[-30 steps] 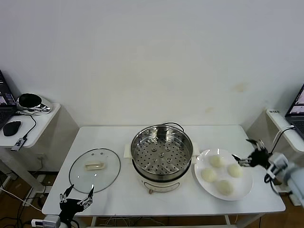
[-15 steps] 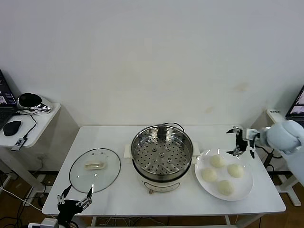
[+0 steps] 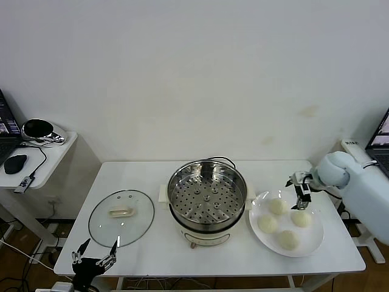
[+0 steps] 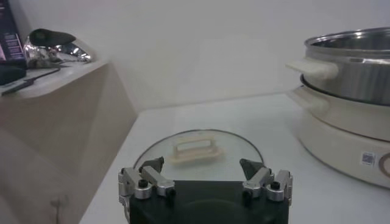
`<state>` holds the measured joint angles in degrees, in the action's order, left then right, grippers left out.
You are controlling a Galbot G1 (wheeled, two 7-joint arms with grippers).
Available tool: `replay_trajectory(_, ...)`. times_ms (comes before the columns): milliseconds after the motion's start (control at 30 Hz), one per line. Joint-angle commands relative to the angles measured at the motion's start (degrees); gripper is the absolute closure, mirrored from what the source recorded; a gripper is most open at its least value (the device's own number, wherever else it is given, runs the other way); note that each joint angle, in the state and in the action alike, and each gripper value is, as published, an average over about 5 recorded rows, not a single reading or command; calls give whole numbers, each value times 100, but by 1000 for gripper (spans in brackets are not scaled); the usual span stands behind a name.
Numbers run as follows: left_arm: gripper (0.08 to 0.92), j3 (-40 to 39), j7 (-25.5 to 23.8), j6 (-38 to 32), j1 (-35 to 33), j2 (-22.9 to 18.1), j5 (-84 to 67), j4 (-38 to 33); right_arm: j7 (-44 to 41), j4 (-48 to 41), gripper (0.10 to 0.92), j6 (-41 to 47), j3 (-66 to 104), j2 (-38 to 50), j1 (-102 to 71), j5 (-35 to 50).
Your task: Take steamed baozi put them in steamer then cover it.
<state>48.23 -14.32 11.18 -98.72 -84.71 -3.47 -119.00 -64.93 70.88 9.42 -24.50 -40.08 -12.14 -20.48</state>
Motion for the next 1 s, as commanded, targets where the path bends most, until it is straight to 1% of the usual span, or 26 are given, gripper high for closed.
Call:
replay_trajectory(33, 177, 3, -3, -9, -22, 1, 32, 4, -28, -497, 203, -155, -167, -377, 24, -222)
replay_trajectory(500, 177, -23, 0, -22, -46, -23, 53, 64, 117, -779, 203, -159, 62, -687, -259, -504)
replay_trajectory(833, 177, -62, -2, -30, -17, -37, 70, 115, 219, -941, 203, -130, 88, -707, -245, -472)
replay_trajectory(933, 177, -63, -2, -31, -15, -39, 74, 129, 231, -982, 220, -124, 96, -710, -241, -413)
replay_trajectory(1000, 177, -62, 0, -33, -21, -39, 74, 133, 251, -999, 258, -122, 93, -708, -238, -367)
